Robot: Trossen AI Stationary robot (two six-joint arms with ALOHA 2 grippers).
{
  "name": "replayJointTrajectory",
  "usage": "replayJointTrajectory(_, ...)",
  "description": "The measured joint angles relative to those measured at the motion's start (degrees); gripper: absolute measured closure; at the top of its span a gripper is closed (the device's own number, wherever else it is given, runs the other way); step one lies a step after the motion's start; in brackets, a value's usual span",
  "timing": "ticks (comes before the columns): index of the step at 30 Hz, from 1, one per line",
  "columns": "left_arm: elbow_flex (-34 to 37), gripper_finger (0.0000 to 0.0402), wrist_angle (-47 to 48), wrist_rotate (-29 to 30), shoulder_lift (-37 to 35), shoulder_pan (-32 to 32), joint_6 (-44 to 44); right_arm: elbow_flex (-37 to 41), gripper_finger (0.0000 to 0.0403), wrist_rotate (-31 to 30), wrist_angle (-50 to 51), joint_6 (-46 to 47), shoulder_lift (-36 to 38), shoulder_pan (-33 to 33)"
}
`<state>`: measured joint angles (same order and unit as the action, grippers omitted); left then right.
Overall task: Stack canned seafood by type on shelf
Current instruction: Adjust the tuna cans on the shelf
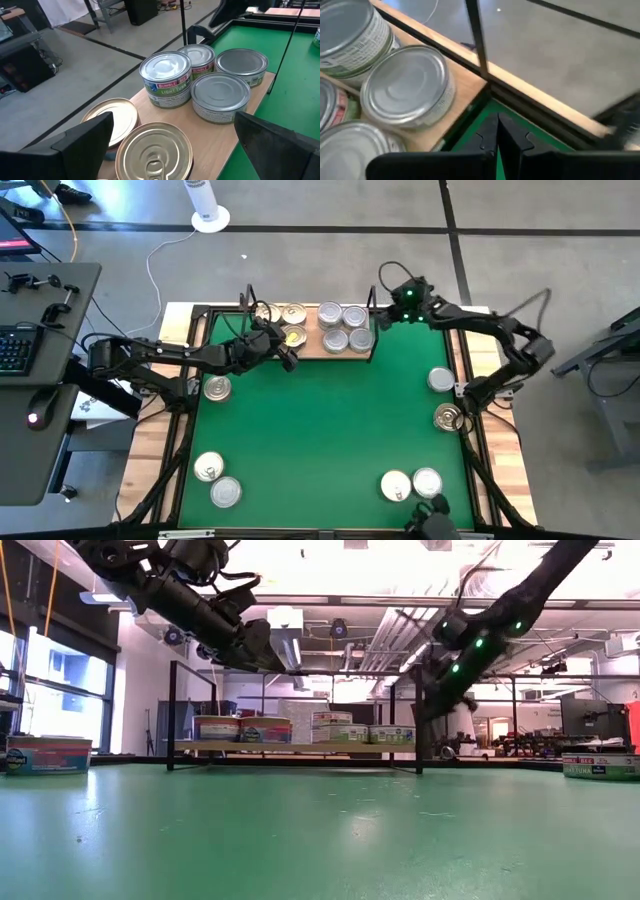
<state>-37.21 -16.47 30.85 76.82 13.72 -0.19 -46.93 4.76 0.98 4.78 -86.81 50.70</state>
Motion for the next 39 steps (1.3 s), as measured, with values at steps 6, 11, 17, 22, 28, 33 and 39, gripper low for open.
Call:
replayJointTrajectory(6,0.0,0.0003,0.2,0.0,0.0,0.0,-0.2,0.0,0.0402,-0.2,11.7,-2.0,4.0,-0.7)
replayJointTrajectory(11,0.0,0.0003,0.2,0.0,0.0,0.0,-0.2,-0.1,0.0402,-2.7,15.1,-1.5,4.3,0.1)
replayJointTrajectory(17,0.0,0.0003,1.5,0.0,0.0,0.0,-0.2,3.3,0.0402,3.6,15.6,-4.5,4.9,0.4)
replayJointTrajectory(22,0.0,0.0003,2.5,0.1,0.0,0.0,-1.2,12.7,0.0403,10.1,2.3,1.7,6.1,-0.4)
replayJointTrajectory(28,0.0,0.0003,2.6,0.2,0.0,0.0,-1.3,19.8,0.0403,12.4,-13.5,8.1,6.1,-4.4)
replayJointTrajectory(33,0.0,0.0003,2.5,0.2,0.0,0.0,-1.3,20.2,0.0403,12.4,-18.3,10.4,6.1,-7.4)
replayJointTrajectory(39,0.0,0.0003,2.5,0.3,0.0,0.0,-1.3,18.5,0.0403,10.9,-19.2,10.8,6.1,-9.6)
